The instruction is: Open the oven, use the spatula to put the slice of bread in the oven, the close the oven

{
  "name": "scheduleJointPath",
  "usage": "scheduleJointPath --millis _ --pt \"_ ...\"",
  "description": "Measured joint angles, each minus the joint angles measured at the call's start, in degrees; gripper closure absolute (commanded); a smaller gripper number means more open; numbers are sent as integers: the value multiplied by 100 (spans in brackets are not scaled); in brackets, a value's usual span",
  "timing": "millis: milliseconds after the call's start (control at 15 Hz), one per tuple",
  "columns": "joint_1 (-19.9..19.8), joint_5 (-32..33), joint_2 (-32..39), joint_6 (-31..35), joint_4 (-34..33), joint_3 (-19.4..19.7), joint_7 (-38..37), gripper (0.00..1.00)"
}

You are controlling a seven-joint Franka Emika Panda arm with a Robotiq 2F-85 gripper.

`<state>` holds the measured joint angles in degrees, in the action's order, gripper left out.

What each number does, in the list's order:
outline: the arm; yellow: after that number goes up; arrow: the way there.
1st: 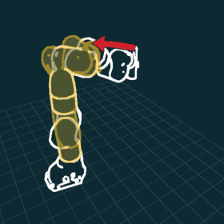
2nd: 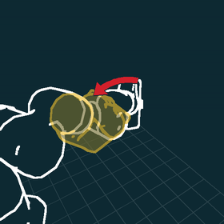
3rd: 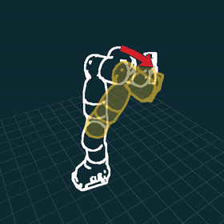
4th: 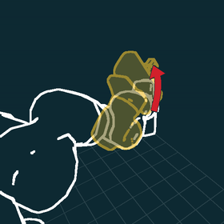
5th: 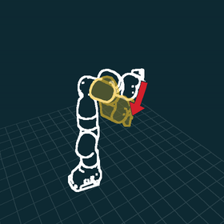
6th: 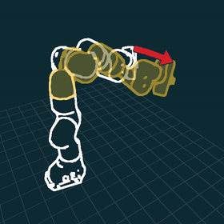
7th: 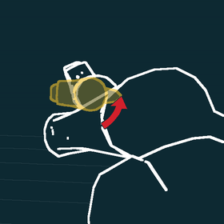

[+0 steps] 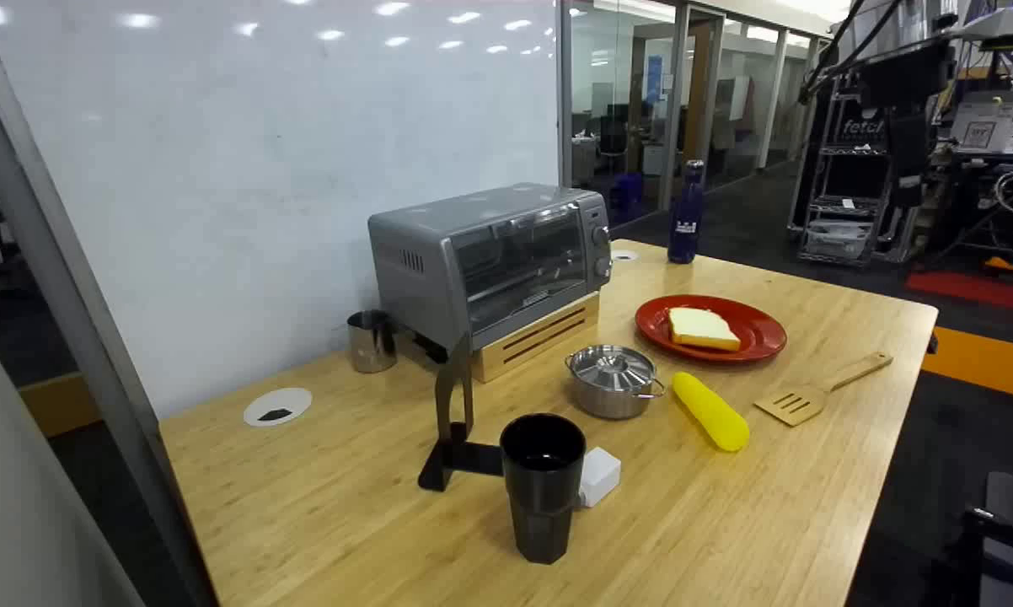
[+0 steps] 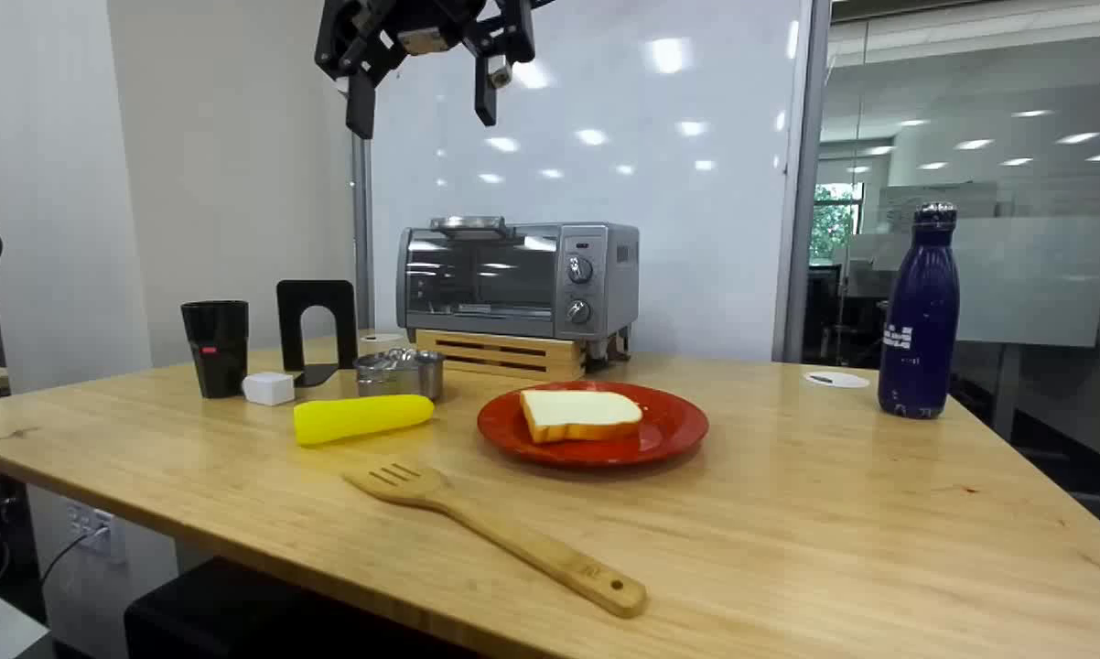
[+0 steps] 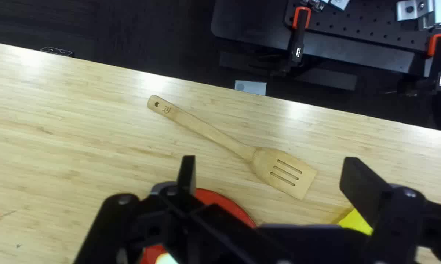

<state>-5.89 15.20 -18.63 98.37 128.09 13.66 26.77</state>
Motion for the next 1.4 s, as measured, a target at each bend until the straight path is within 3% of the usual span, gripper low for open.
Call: scheduleJointPath --millis 867,1133,1400 --pt "-4 0 34 26 -82 4 -35 0" --pt "-3 10 590 135 -713 33 293 0" --pt "19 34 1480 623 -1550 -15 1407 0"
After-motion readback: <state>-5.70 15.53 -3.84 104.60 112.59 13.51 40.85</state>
